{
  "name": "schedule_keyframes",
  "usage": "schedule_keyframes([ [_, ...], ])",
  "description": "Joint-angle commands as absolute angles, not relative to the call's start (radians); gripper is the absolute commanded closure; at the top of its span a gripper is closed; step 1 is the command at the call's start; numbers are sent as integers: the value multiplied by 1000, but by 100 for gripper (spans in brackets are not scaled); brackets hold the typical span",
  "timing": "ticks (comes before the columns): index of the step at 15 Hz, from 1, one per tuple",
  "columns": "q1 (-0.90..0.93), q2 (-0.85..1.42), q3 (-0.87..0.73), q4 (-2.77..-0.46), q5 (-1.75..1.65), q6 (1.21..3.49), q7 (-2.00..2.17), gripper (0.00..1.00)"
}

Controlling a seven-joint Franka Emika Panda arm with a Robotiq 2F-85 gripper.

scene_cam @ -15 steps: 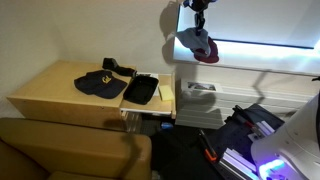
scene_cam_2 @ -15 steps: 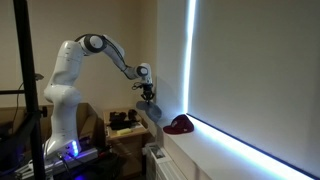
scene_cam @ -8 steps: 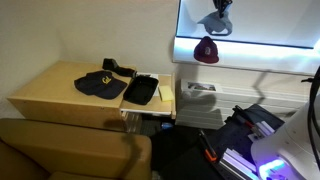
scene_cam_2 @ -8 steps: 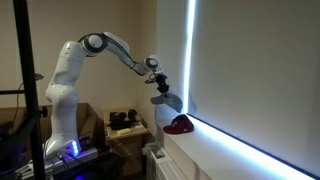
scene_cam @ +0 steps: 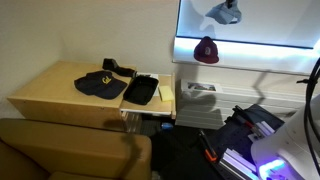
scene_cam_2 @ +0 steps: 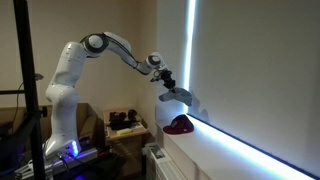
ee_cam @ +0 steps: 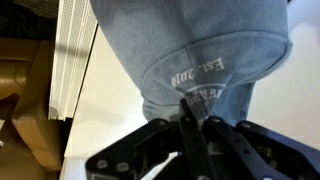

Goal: Pick the caps on top of the cabinet, pile them on top of the red cap then close the drawer

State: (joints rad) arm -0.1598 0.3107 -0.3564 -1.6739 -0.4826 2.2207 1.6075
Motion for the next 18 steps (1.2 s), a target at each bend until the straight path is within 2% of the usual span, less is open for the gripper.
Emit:
schedule_keyframes([
  [1, -185, 306, -331, -1694, -447, 2300, 1508, 98],
  [6, -144, 331, -407, -1668, -723, 2468, 1580, 98],
  [8, -152, 326, -403, -1671, -771, 2447, 1592, 98],
  [11, -170, 322, -381, -1672, -742, 2422, 1577, 98],
  [12, -170, 322, -381, -1672, -742, 2419, 1577, 94],
  [14, -170, 322, -380, -1672, -742, 2420, 1577, 94],
  [15, -170, 322, -380, -1672, -742, 2420, 1577, 98],
  [18, -187, 329, -367, -1680, -692, 2545, 1580, 98],
])
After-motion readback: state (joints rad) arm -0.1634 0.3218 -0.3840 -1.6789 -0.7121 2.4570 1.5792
